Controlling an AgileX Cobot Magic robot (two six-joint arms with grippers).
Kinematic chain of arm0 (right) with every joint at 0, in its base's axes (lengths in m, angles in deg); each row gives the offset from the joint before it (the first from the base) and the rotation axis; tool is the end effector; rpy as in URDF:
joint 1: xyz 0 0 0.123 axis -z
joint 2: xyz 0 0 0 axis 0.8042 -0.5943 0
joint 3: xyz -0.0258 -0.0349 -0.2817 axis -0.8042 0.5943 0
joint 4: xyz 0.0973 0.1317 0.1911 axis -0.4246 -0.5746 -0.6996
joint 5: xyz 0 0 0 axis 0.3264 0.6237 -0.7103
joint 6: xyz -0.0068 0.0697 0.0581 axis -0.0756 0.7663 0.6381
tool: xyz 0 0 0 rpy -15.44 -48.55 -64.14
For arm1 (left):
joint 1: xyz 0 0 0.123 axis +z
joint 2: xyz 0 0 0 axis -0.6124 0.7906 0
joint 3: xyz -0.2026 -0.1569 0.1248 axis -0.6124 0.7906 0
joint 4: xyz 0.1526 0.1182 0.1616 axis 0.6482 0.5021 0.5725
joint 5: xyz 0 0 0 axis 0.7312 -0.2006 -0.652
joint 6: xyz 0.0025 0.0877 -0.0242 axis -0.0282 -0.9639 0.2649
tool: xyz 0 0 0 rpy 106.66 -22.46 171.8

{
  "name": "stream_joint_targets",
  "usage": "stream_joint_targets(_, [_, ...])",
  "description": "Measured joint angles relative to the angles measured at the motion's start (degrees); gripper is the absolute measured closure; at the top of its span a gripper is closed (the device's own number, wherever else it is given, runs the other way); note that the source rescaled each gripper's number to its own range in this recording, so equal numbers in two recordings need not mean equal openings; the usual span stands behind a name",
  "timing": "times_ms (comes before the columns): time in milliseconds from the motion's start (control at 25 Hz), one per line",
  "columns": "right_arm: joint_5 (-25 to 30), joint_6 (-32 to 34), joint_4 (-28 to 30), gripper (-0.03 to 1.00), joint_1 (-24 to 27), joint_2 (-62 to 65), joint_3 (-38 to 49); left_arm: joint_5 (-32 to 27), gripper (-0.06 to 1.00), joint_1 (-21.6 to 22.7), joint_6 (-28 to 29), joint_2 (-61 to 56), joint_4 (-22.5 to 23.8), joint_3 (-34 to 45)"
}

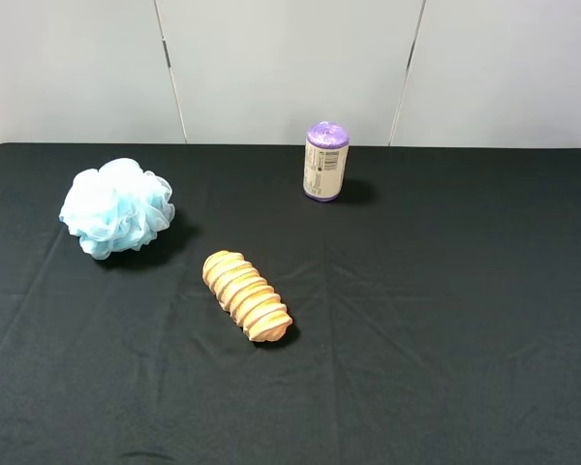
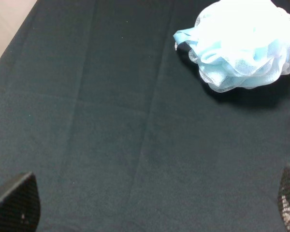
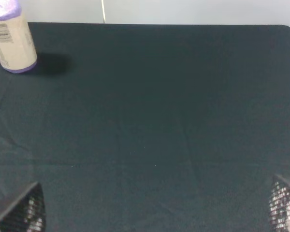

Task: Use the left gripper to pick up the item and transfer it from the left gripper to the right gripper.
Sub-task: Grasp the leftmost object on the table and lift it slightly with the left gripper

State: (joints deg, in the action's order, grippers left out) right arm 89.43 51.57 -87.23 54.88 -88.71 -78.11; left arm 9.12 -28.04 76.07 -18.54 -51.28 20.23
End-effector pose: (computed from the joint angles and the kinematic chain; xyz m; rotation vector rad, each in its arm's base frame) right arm -0.0036 0.0047 0.2803 -0.0212 1.9944 0.0282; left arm -0.0043 0.0012 0.2741 -0.2677 2.0272 0.0776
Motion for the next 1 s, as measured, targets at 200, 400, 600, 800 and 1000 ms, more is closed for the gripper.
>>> stream_joint_targets(200, [0.0, 0.0, 0.0, -0.03, 0.0, 0.0, 0.0, 0.0, -0.04, 0.0, 0.0, 0.0, 0.0, 0.0])
stream_joint_targets(400, [0.0, 0.0, 0.0, -0.03, 0.0, 0.0, 0.0, 0.0, -0.04, 0.0, 0.0, 0.0, 0.0, 0.0])
stream_joint_targets(600, [0.0, 0.0, 0.0, -0.03, 0.0, 0.0, 0.0, 0.0, -0.04, 0.0, 0.0, 0.0, 0.0, 0.0])
stream_joint_targets(800, [0.0, 0.0, 0.0, -0.03, 0.0, 0.0, 0.0, 0.0, -0.04, 0.0, 0.0, 0.0, 0.0, 0.0])
stream_joint_targets(1000, [0.0, 0.0, 0.0, -0.03, 0.0, 0.0, 0.0, 0.0, -0.04, 0.0, -0.1, 0.0, 0.0, 0.0])
